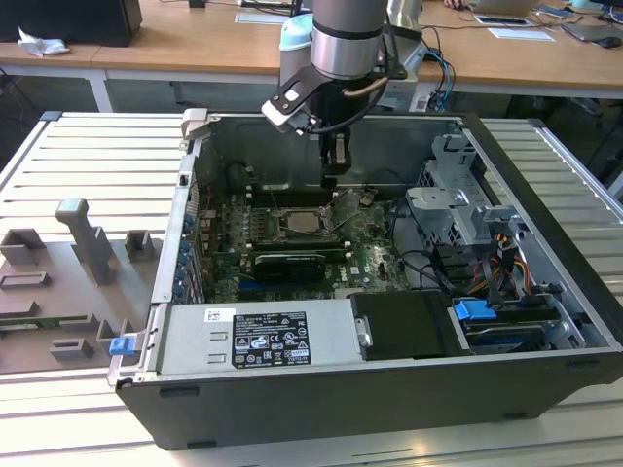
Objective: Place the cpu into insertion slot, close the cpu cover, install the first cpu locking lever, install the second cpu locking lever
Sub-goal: 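Close the cpu cover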
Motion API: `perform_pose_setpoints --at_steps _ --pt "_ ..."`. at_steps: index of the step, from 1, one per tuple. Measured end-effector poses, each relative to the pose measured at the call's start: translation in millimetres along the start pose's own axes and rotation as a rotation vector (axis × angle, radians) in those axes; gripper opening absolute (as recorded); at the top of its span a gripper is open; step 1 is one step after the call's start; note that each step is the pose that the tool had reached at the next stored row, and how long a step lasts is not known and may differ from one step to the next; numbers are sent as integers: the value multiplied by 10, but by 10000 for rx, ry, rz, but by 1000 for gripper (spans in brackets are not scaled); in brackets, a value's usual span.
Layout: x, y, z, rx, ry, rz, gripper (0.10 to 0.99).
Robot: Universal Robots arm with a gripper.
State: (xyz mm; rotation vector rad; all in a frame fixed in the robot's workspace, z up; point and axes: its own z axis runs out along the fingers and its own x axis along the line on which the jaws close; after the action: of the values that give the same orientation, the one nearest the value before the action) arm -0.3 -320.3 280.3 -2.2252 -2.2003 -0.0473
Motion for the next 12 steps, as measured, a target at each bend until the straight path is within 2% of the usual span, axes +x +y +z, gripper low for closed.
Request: perform_pose_setpoints --at_steps 8,12 --pt "1 113 0 1 -3 -1 106" --pt "2 192 2 2 -2 0 106"
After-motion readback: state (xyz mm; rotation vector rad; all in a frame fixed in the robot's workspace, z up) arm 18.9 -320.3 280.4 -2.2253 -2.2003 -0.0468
